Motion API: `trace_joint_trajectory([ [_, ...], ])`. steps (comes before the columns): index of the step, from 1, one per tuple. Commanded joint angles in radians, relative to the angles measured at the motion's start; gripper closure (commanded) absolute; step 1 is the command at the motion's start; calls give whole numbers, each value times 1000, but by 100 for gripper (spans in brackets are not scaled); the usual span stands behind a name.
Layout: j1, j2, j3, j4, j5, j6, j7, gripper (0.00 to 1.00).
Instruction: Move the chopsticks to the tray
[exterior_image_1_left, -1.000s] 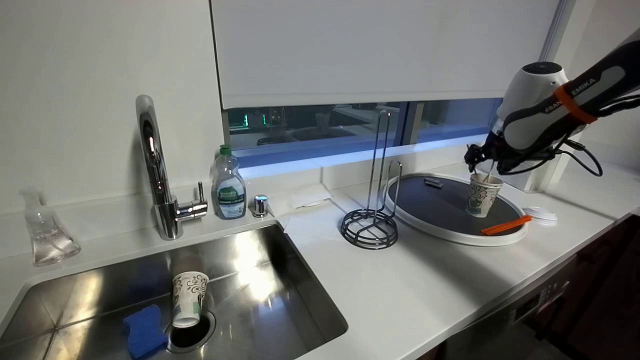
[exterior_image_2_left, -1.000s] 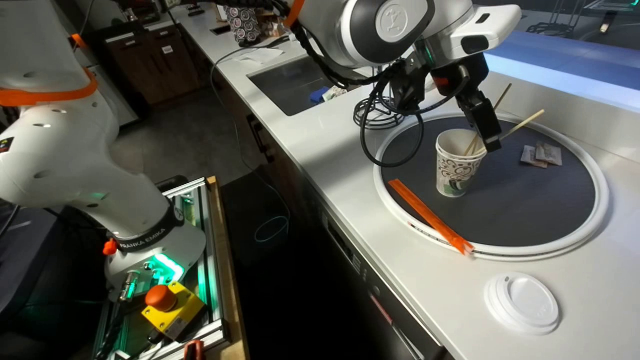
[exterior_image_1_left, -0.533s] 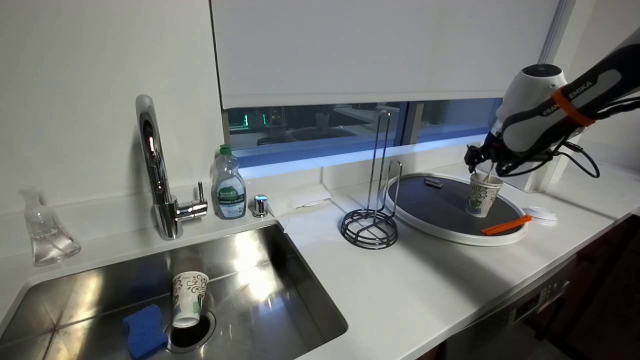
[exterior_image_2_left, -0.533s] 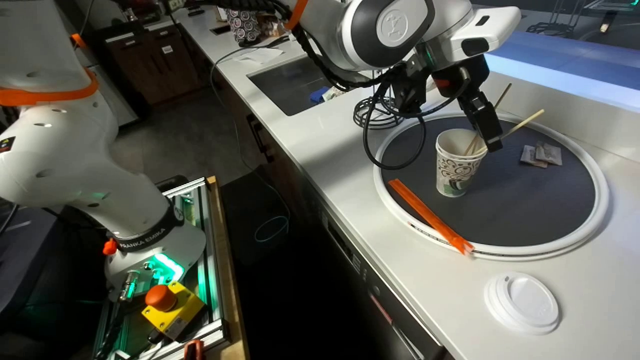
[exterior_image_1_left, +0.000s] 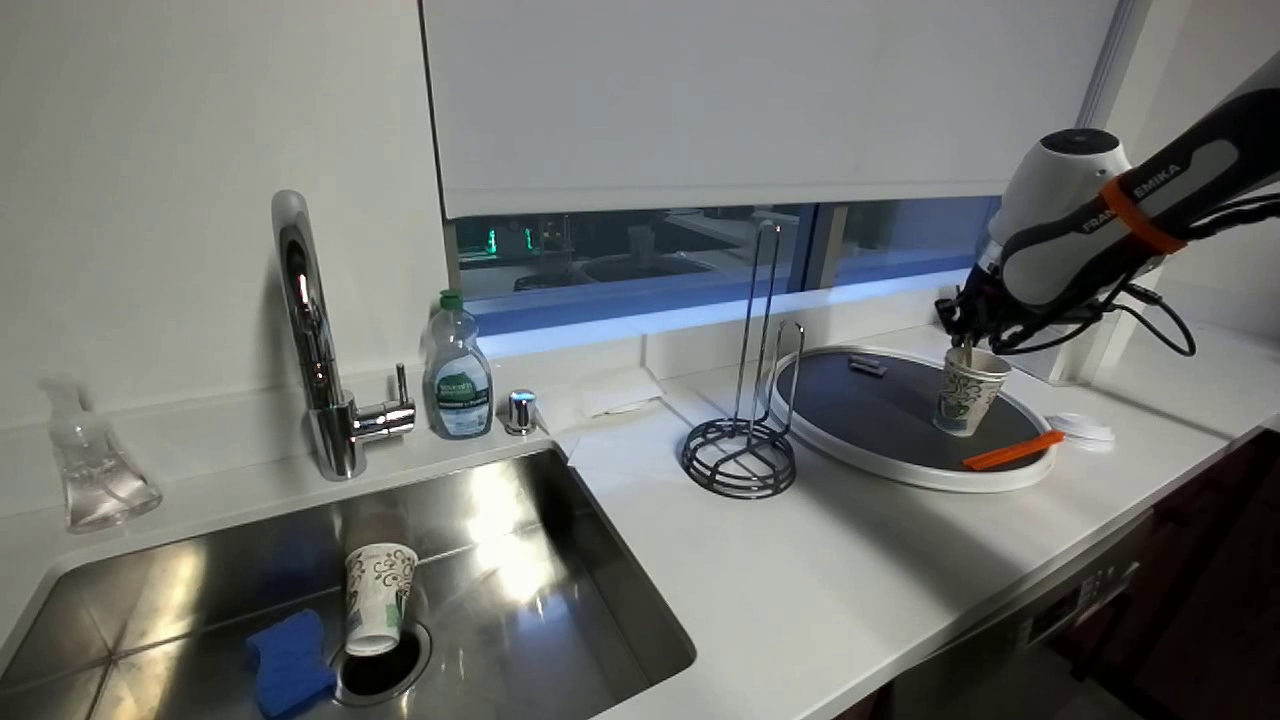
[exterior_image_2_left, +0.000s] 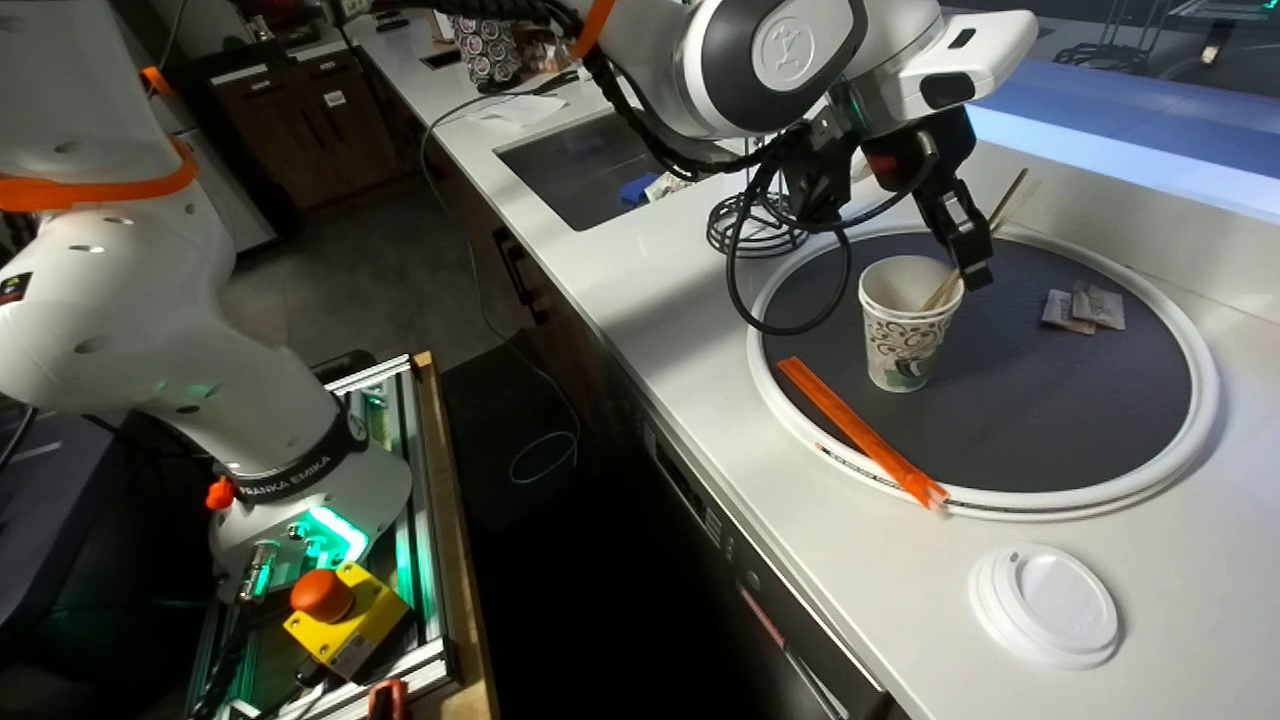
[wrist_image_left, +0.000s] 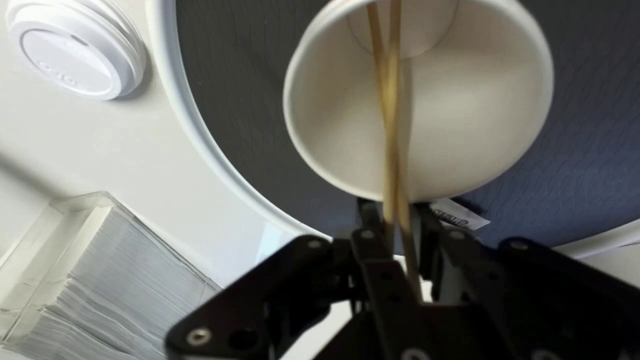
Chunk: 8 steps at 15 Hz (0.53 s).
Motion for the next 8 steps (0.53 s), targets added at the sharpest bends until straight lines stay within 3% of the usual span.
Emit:
trace_joint_trajectory([
  [1,18,7,-18,-9,17,30,3,100],
  [8,20,-1,-19,-7,17,33,3,98],
])
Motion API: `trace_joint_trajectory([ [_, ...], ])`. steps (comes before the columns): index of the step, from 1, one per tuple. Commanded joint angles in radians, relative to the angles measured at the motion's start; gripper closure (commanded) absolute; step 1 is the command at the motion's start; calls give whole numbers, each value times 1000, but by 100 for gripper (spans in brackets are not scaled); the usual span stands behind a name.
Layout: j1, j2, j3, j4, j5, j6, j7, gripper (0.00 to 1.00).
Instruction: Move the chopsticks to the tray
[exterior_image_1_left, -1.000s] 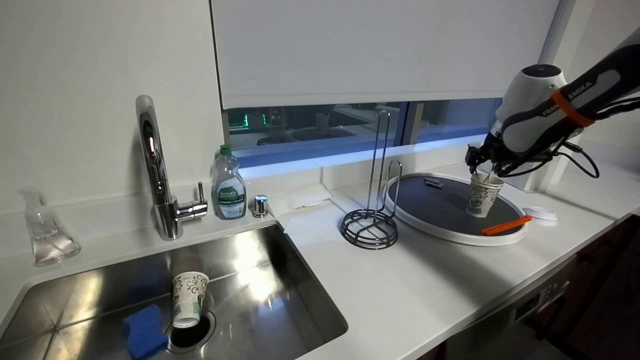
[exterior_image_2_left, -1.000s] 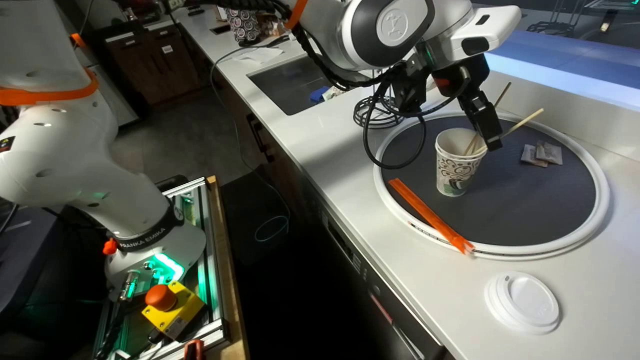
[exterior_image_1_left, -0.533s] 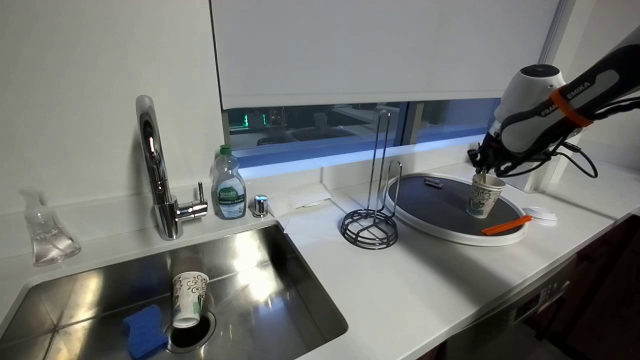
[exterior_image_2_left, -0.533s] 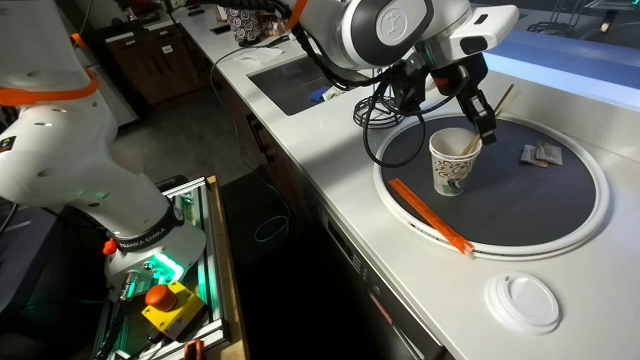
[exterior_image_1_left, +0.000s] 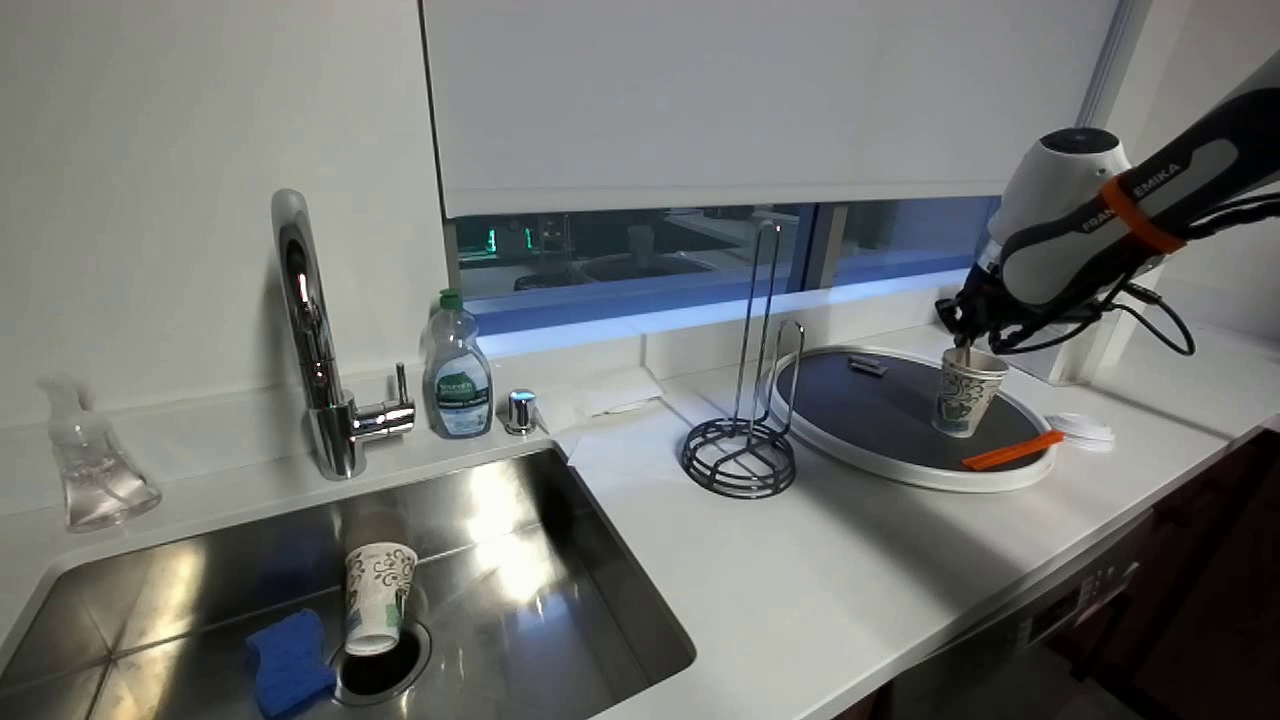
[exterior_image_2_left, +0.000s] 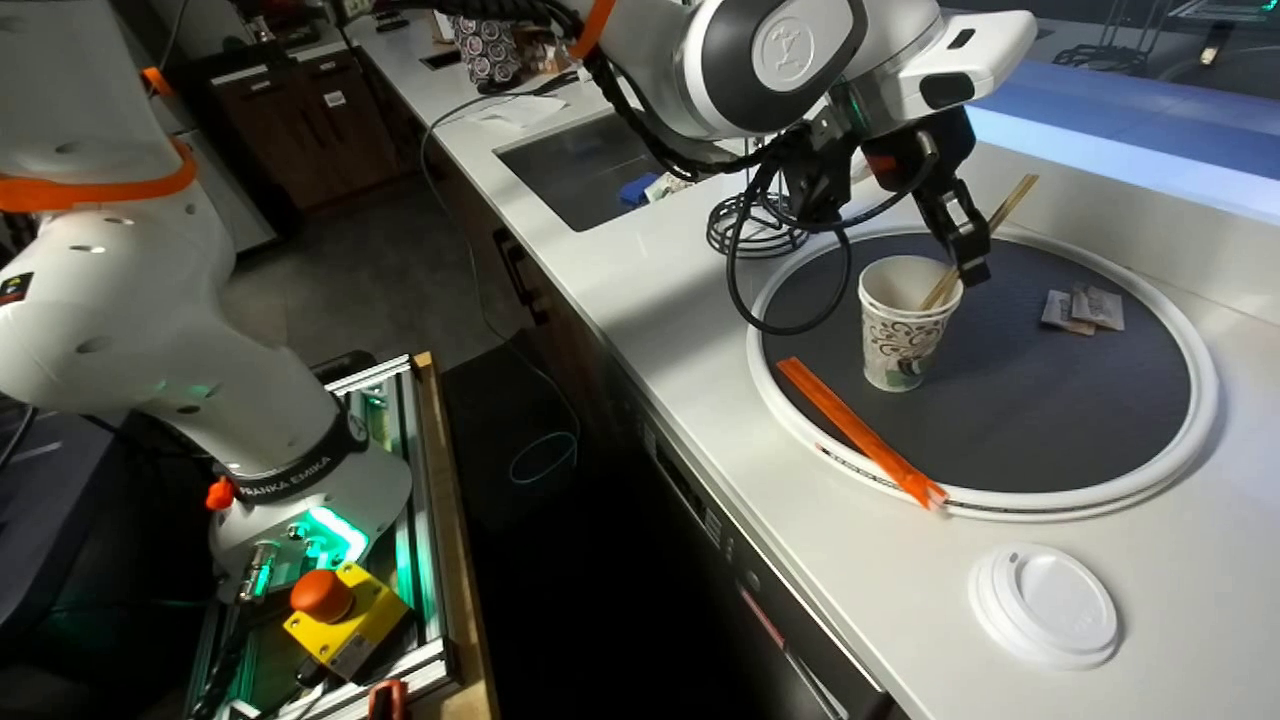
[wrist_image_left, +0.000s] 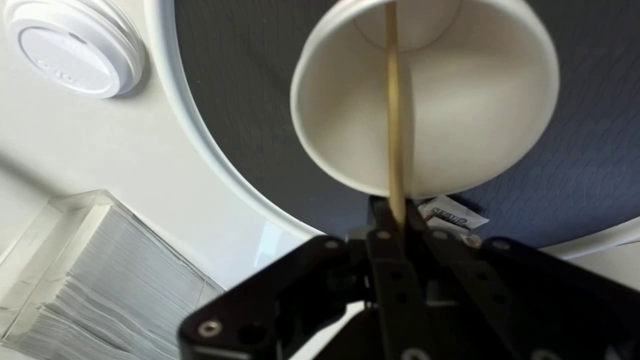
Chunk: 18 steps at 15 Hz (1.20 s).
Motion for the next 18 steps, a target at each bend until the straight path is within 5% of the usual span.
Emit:
trace_joint_trajectory([
  [1,17,-5,-17,-7,17,33,3,98],
  [18,-3,-194,-10,-26,-4,173,10,98],
])
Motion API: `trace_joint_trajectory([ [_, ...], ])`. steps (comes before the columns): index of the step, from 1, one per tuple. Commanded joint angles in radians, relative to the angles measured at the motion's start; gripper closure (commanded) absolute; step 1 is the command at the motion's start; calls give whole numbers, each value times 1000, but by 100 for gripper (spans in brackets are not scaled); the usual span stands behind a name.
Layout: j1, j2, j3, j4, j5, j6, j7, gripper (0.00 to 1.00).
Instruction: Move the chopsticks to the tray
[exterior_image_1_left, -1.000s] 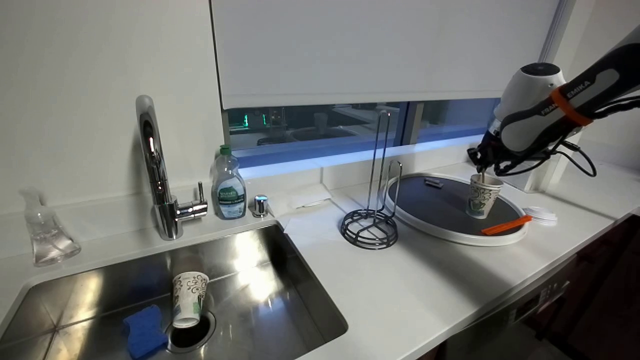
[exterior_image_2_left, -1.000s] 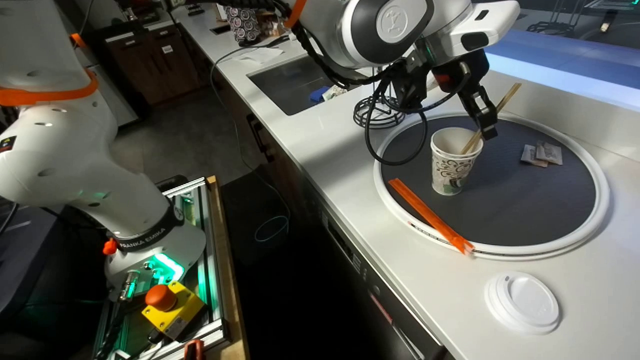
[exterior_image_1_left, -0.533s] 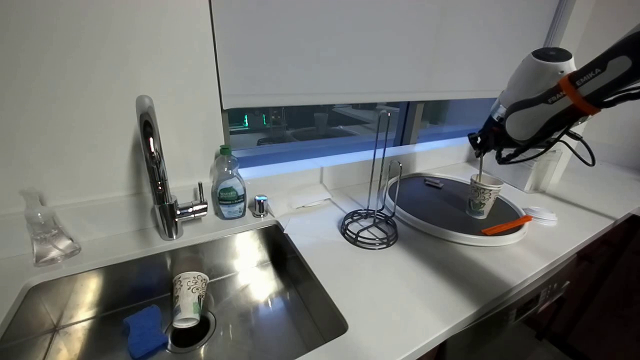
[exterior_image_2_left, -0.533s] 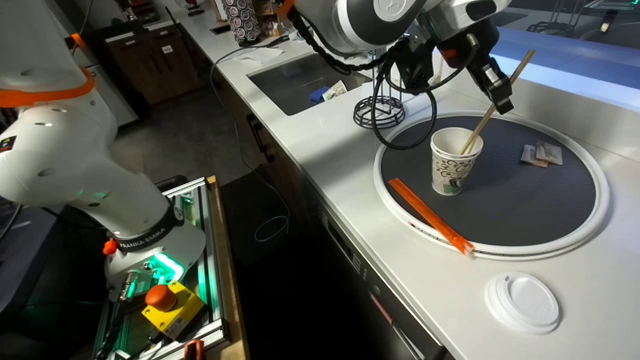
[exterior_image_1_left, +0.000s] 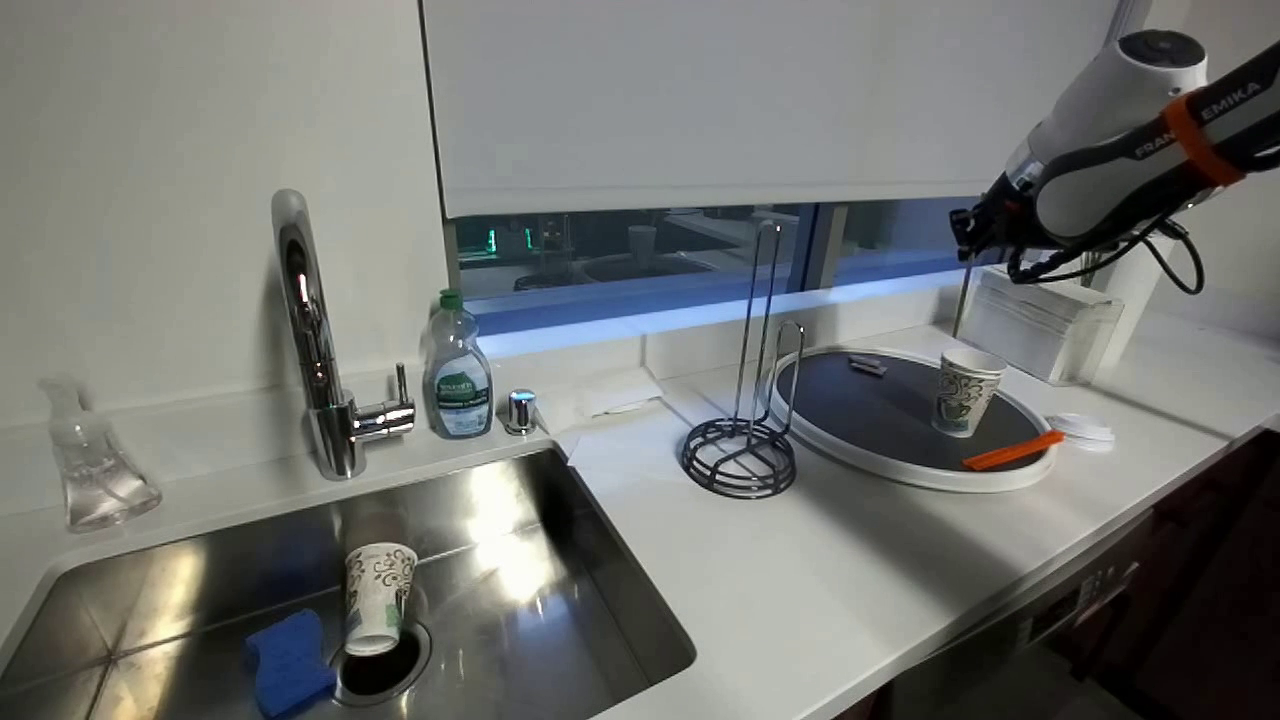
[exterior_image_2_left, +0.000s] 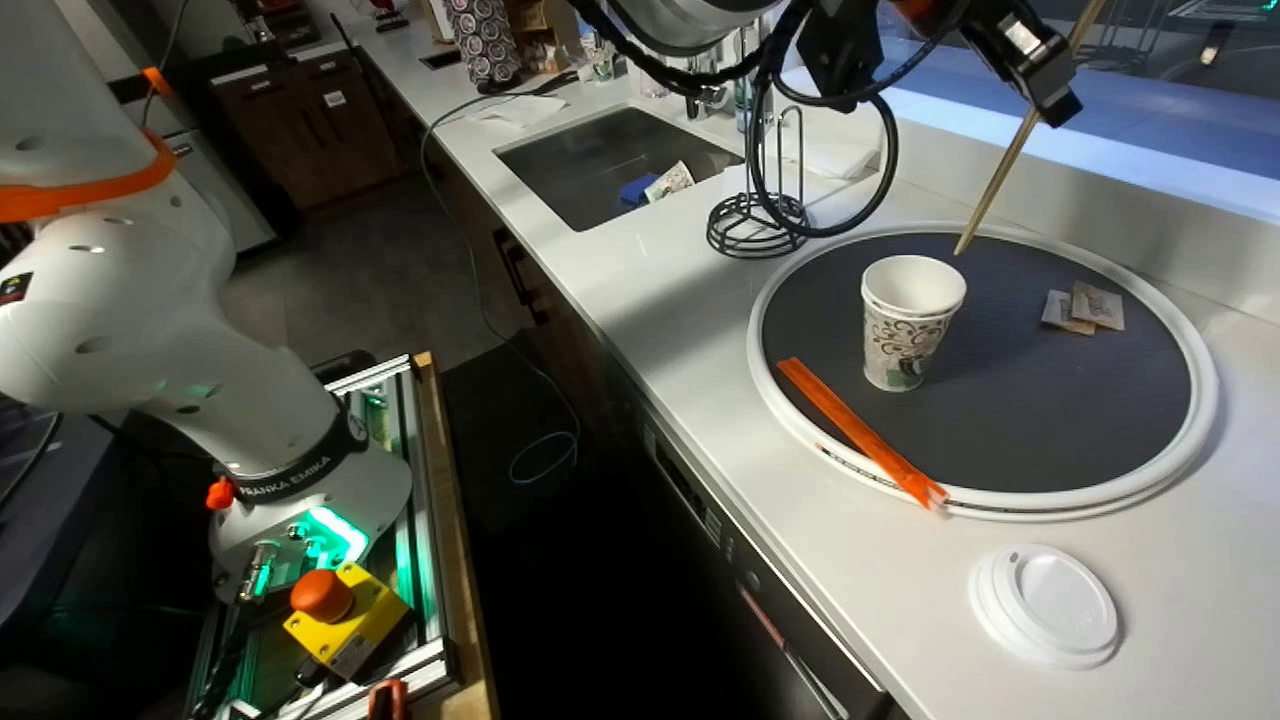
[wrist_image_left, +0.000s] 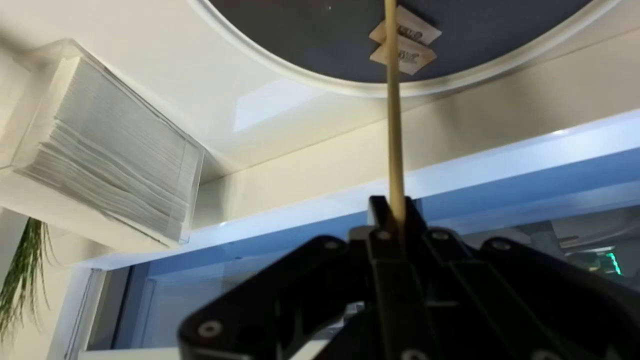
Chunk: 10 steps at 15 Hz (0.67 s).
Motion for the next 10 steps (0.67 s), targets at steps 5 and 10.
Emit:
trace_joint_trajectory([
  [5,-23,-94,105,-87,234,-13,-192,98],
  [10,-18,-56,206,-24,593,-265,-509,98],
])
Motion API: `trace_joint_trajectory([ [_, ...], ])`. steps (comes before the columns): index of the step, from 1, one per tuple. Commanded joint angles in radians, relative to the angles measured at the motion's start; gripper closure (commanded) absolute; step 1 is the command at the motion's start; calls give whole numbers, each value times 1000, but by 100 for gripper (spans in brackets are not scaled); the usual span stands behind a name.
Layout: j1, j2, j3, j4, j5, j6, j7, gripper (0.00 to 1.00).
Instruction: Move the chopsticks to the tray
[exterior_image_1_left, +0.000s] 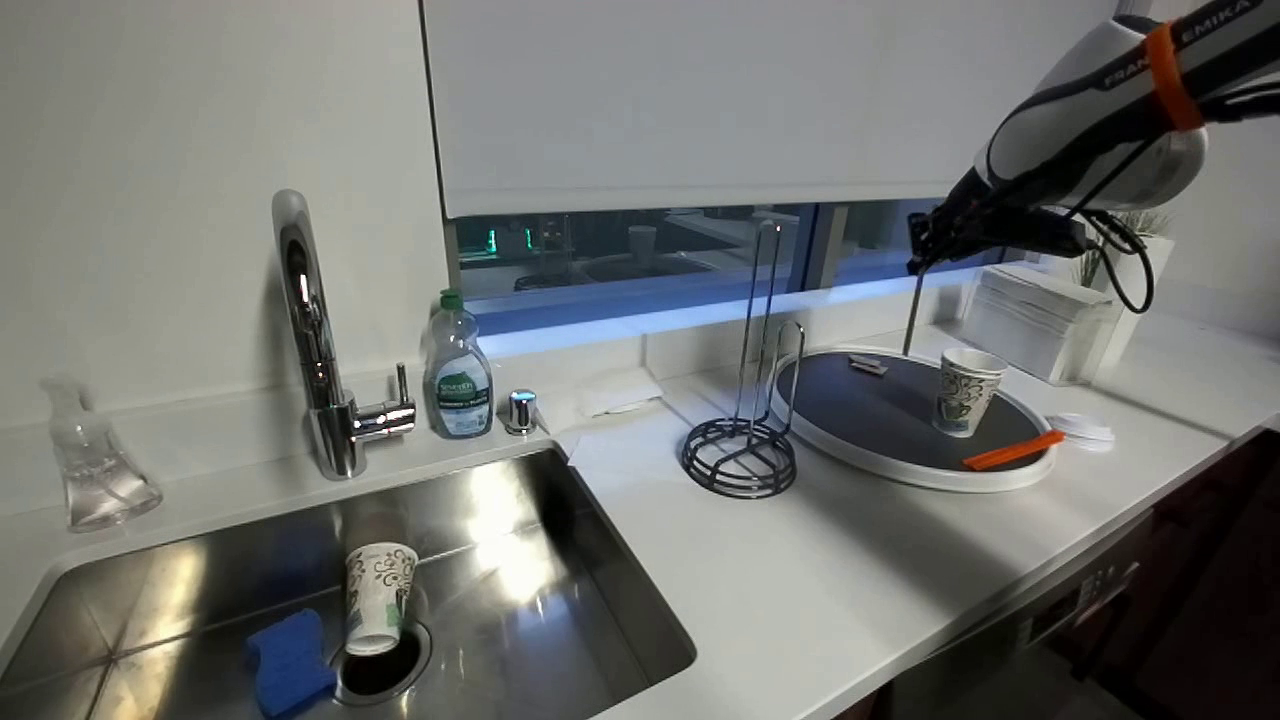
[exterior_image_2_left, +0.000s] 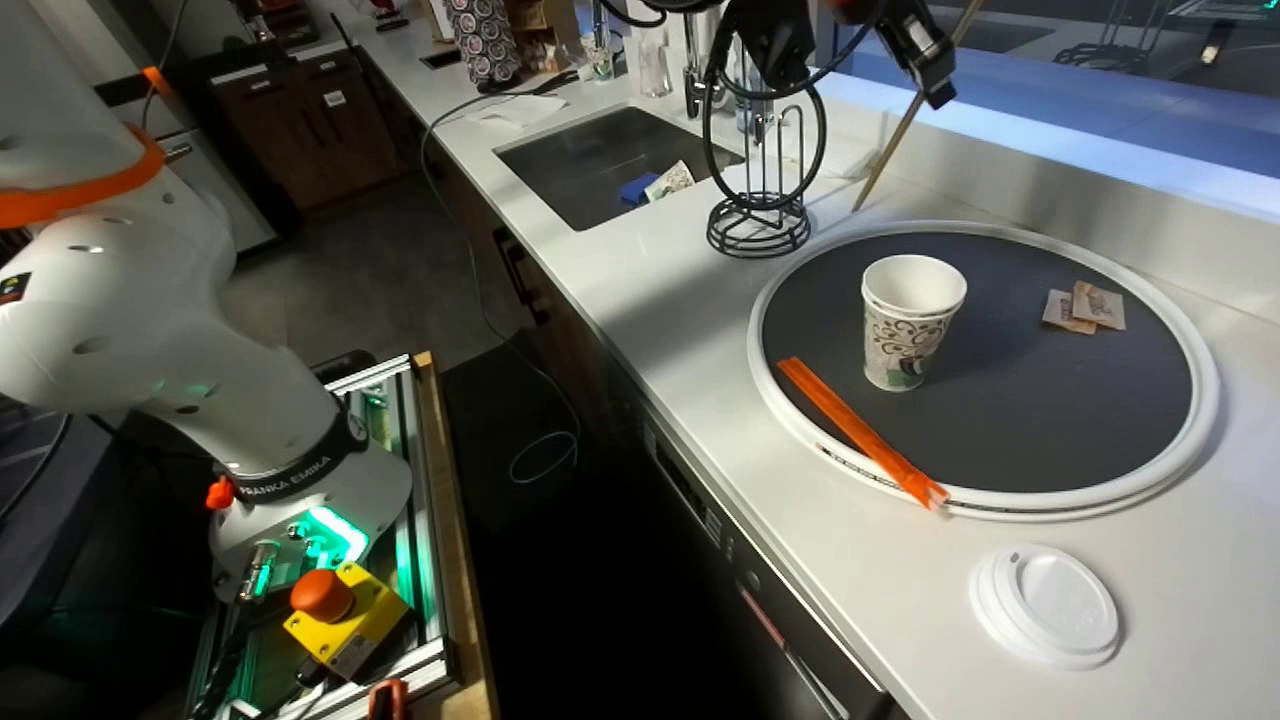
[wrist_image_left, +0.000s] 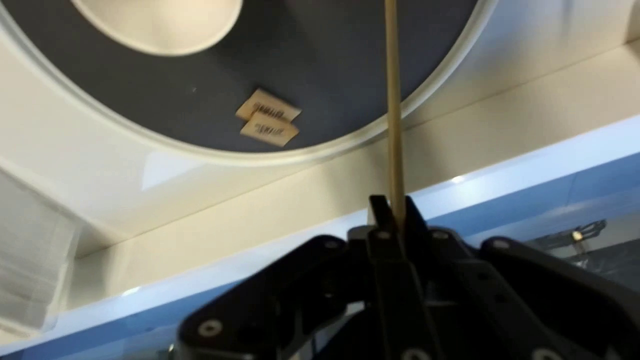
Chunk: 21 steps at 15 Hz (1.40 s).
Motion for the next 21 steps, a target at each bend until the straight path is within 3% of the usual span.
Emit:
trace_joint_trajectory([
  [1,-15,24,33,62,164,-225,-177,98],
  [4,-35,66,28,137,124,-408,-168,98],
  [9,-57,162,24,264,86,-608,-173,98],
  [14,-59,255,27,352,46,-691,-168,98],
  [21,-53,350,29,414,-24,-705,-158,98],
])
